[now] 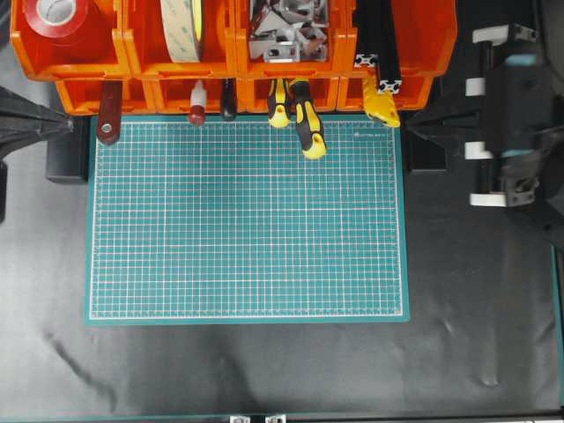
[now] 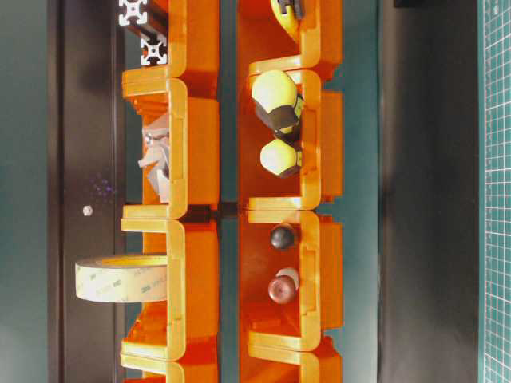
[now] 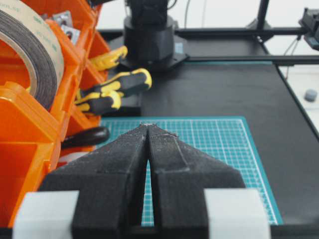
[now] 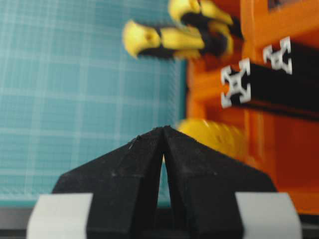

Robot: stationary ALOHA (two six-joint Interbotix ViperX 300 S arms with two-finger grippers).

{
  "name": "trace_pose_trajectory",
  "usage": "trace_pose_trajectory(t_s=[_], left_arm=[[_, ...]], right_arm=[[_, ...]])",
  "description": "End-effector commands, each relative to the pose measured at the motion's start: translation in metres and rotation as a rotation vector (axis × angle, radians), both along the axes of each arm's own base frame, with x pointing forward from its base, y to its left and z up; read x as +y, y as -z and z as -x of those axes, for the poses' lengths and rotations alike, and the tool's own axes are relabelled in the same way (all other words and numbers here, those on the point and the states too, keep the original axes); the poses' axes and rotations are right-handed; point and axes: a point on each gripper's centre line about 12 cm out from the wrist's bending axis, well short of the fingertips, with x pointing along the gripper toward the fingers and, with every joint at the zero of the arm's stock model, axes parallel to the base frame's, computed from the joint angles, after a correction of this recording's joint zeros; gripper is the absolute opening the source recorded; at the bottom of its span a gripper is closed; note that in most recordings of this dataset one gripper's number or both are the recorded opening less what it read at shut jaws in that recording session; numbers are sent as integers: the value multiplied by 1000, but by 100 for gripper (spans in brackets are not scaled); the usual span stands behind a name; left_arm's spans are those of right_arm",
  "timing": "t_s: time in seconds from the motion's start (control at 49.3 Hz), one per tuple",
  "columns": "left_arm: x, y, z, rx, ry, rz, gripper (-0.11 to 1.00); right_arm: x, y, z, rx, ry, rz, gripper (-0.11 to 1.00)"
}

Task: Pick cutter from container rack with right arm.
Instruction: 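Reach the open right gripper to the yellow cutter in the rack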

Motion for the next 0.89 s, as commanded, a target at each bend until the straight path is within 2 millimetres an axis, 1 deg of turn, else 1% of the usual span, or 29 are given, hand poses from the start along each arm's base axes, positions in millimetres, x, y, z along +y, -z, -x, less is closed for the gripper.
trace_pose_trajectory(t_s=[0.0,0.061,0.183,0.345,0.386,0.426,0.487,0.629,0.69,0.71,0.751,0.873], left_arm=[[0,-11,-1,-29,-1,-2,0],[0,-11,-1,-29,-1,-2,0],[1,-11,-1,-29,-4,-2,0],[1,-10,-1,-26,-4,-2,0],[1,-9,-1,-26,-4,-2,0],[1,-9,-1,-25,-4,-2,0],[1,-9,-1,-25,-4,-2,0],[1,-8,-1,-21,-4,-2,0],[1,-7,-1,-20,-4,-2,0],[1,-7,-1,-20,-4,-2,0],[1,-8,0,-23,-4,-2,0],[1,-7,-1,-20,-4,-2,0]], right_arm=[[1,-3,-2,41,1,71,2],[3,1,-3,74,-13,128,2],[11,5,-6,86,-53,205,2],[16,11,-5,125,-48,216,2],[17,14,-5,136,-48,219,4],[19,16,-6,139,-55,220,9],[21,18,-8,142,-66,223,22],[22,30,-11,176,-60,243,63],[21,34,-14,184,-53,271,78],[20,36,-15,188,-49,281,81],[19,39,-16,192,-46,304,83],[12,47,-22,178,-2,375,80]])
